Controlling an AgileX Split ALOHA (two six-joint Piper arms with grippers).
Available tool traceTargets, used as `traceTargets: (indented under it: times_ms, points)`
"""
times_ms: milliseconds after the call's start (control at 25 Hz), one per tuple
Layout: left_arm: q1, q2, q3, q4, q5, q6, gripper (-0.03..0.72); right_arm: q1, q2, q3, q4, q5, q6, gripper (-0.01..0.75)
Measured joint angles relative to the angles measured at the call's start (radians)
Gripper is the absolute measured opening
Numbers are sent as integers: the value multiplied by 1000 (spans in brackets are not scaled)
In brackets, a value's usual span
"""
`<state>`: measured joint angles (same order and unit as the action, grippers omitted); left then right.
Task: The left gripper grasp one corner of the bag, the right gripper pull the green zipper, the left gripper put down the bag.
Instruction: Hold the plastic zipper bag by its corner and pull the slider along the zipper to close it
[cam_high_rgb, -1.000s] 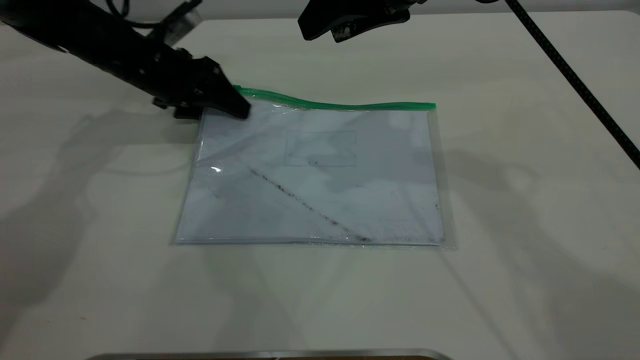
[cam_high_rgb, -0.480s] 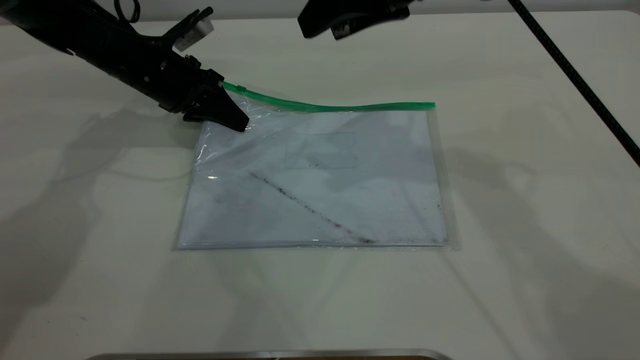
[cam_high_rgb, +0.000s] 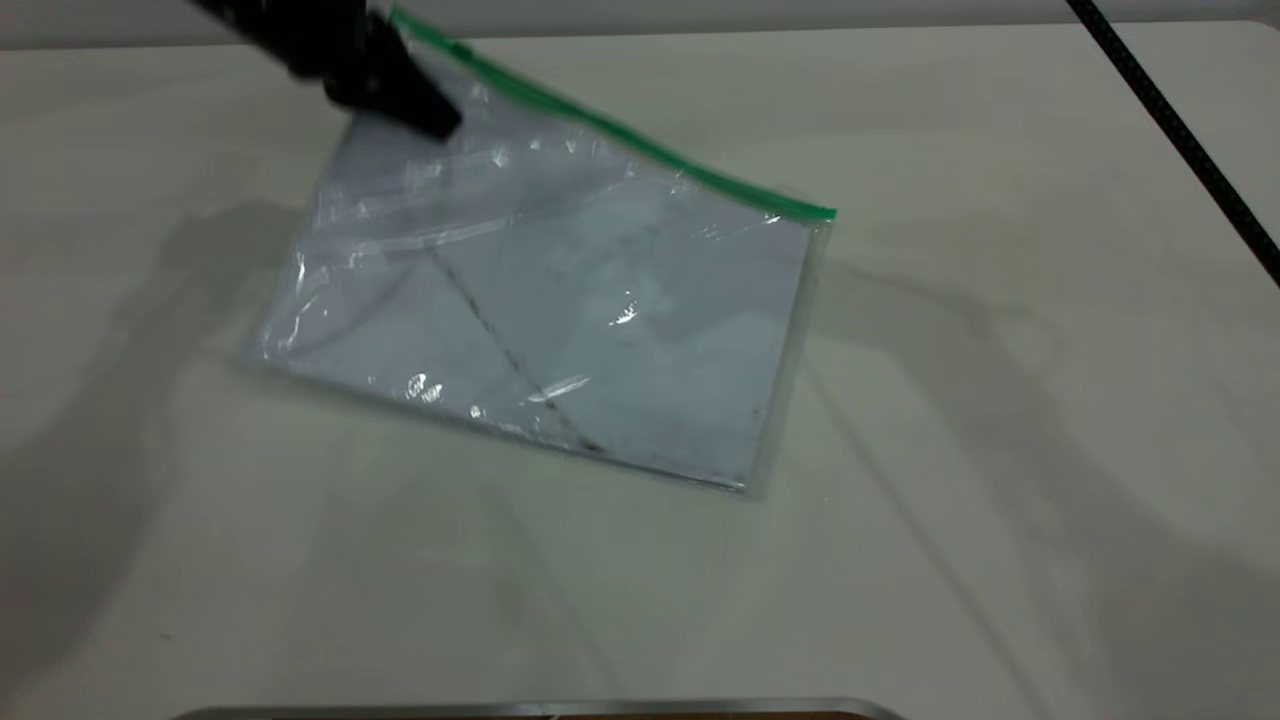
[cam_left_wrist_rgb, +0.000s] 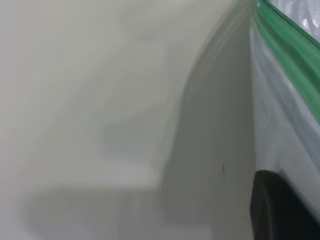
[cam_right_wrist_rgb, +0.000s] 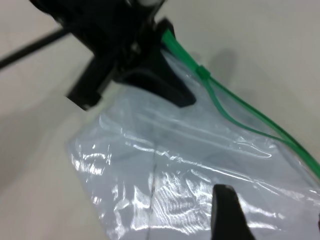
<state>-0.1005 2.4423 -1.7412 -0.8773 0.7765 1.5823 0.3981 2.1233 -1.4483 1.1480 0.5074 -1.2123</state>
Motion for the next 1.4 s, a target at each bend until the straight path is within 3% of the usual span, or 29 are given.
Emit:
traceTargets:
  times_ms: [200, 400, 800, 1400]
  points:
    - [-42, -57, 0, 13, 50, 330, 63, 0, 55, -42, -4, 41, -69, 448]
    - [-73, -60, 0, 25, 62, 423, 64, 0, 117, -86, -6, 72, -122, 446]
    - [-119, -60, 0, 116, 58, 411, 64, 0, 129, -93, 210, 83, -303, 444]
    - [-126, -60, 0, 127, 51, 183, 64, 0, 191, -93, 288, 67, -320, 440]
